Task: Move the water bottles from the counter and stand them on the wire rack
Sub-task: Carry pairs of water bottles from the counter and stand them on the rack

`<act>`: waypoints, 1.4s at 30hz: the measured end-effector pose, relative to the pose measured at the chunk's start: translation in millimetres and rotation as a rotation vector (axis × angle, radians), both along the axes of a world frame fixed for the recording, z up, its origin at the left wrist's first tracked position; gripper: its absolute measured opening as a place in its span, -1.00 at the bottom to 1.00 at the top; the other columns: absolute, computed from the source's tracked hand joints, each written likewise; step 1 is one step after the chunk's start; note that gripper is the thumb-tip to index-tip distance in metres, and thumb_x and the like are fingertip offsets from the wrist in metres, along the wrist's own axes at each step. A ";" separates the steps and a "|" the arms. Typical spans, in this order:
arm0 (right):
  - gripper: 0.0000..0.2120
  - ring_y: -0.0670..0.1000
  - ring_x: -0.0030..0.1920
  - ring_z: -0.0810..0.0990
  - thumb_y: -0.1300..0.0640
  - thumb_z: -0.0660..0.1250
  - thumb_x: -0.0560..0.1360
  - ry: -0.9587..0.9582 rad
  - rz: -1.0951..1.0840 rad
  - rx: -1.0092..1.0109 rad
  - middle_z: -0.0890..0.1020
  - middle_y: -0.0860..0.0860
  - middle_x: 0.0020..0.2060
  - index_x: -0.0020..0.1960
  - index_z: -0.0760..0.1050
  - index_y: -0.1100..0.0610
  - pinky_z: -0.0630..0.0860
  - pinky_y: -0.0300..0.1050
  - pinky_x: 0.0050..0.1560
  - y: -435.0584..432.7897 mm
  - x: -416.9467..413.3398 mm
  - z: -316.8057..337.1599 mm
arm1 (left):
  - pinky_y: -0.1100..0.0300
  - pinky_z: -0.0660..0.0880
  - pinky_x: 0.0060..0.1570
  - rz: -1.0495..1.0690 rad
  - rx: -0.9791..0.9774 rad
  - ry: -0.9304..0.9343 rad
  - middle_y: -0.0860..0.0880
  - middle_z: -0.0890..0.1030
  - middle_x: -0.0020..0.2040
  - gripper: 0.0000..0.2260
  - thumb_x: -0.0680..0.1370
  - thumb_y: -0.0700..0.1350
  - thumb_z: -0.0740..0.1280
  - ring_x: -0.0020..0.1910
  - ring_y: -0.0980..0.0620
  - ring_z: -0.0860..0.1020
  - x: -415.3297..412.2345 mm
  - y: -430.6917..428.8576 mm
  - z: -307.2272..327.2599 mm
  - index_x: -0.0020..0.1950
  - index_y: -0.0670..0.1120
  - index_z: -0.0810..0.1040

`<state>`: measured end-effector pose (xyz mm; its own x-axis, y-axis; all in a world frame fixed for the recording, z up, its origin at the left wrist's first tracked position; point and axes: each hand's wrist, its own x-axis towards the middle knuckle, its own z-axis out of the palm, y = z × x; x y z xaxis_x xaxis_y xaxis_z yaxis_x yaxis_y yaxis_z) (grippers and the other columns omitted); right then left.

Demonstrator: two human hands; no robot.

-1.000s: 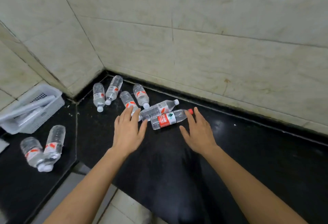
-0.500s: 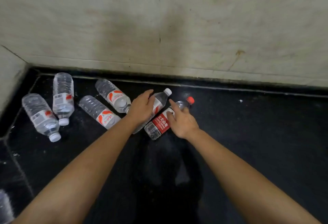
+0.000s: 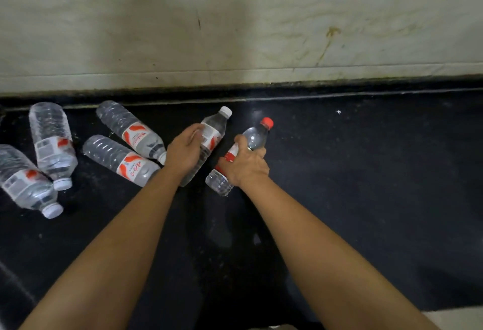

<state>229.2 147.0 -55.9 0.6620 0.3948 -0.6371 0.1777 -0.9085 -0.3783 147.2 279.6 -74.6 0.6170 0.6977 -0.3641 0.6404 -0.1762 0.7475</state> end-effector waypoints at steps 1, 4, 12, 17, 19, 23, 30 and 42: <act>-0.39 0.20 0.00 0.51 -0.14 0.31 0.55 0.010 -0.013 0.021 0.24 0.18 0.29 0.51 0.12 -0.21 0.46 0.00 -0.01 -4.0 -0.1 0.7 | -0.06 0.39 0.38 0.009 0.006 0.005 -0.04 0.50 0.41 -0.70 0.69 0.04 0.13 0.34 -0.07 0.48 0.5 -2.4 -0.5 0.38 0.10 0.48; -0.38 0.21 0.06 0.49 -0.05 0.32 0.57 -0.076 0.122 -0.017 0.16 0.18 0.29 0.53 0.11 -0.21 0.53 0.04 0.06 -26.2 -6.2 -1.3 | 0.01 0.31 0.44 -0.017 0.052 0.037 -0.06 0.44 0.48 -0.64 0.70 0.03 0.12 0.43 -0.08 0.42 -2.9 -12.8 -2.6 0.49 0.09 0.38; -0.40 0.26 0.40 0.29 0.00 0.35 0.51 -0.343 0.242 -0.084 0.24 0.21 0.36 0.44 0.14 -0.14 0.18 0.39 0.47 -104.8 -5.9 -19.2 | -0.10 0.49 0.23 -0.041 0.177 0.086 -0.07 0.54 0.33 -0.45 0.52 0.25 0.33 0.26 -0.14 0.53 -41.1 -75.9 -4.4 0.46 0.12 0.33; -0.41 0.17 0.21 0.47 0.05 0.40 0.46 -0.253 0.016 0.051 0.40 0.14 0.21 0.38 0.19 -0.03 0.52 0.06 0.09 -143.1 8.5 -14.5 | -0.15 0.39 0.33 -0.119 0.255 0.207 -0.08 0.42 0.45 -0.21 0.38 0.22 0.52 0.34 -0.18 0.43 -58.4 -122.1 -3.8 0.51 0.07 0.25; -0.25 0.19 0.23 0.50 0.04 0.49 0.39 -0.222 -0.081 0.042 0.41 0.14 0.25 0.41 0.12 0.01 0.53 0.08 0.10 -150.4 9.6 -14.0 | -0.16 0.37 0.36 -0.162 0.269 0.228 -0.09 0.38 0.47 -0.16 0.36 0.21 0.53 0.36 -0.18 0.42 -62.9 -127.8 -6.5 0.53 0.07 0.21; -0.05 0.21 0.29 0.46 -0.03 0.58 0.33 -0.134 -0.215 -0.050 0.38 0.16 0.27 0.52 0.07 -0.02 0.50 0.11 0.24 -166.9 2.0 -19.4 | -0.18 0.39 0.32 -0.187 0.293 0.255 -0.13 0.39 0.46 -0.12 0.37 0.22 0.51 0.35 -0.22 0.43 -62.8 -122.0 -10.4 0.55 0.04 0.15; -0.21 0.21 0.27 0.48 -0.08 0.52 0.35 -0.094 -0.418 -0.001 0.46 0.12 0.24 0.47 0.25 0.00 0.48 0.08 0.27 -202.4 -40.2 -19.7 | -0.18 0.51 0.11 -0.182 0.209 0.289 -0.19 0.47 0.31 -0.16 0.37 0.06 0.54 0.20 -0.25 0.52 -59.4 -105.5 -6.9 0.49 0.12 0.10; -0.30 0.03 -0.09 0.55 0.10 0.53 0.34 -0.147 -0.915 0.478 0.61 -0.09 -0.04 0.38 0.29 -0.09 0.38 -0.13 -0.11 -335.1 -37.9 42.4 | 0.12 0.48 -0.03 -0.107 -0.014 -0.221 0.13 0.57 0.01 -0.31 0.35 -0.22 0.57 -0.06 0.12 0.59 11.6 -258.3 89.6 0.38 0.04 0.33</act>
<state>191.2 -188.1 -13.5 0.8938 -0.1073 -0.4354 -0.4300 -0.4806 -0.7643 158.7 21.2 15.0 0.7530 0.6197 -0.2214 0.4394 -0.2230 0.8702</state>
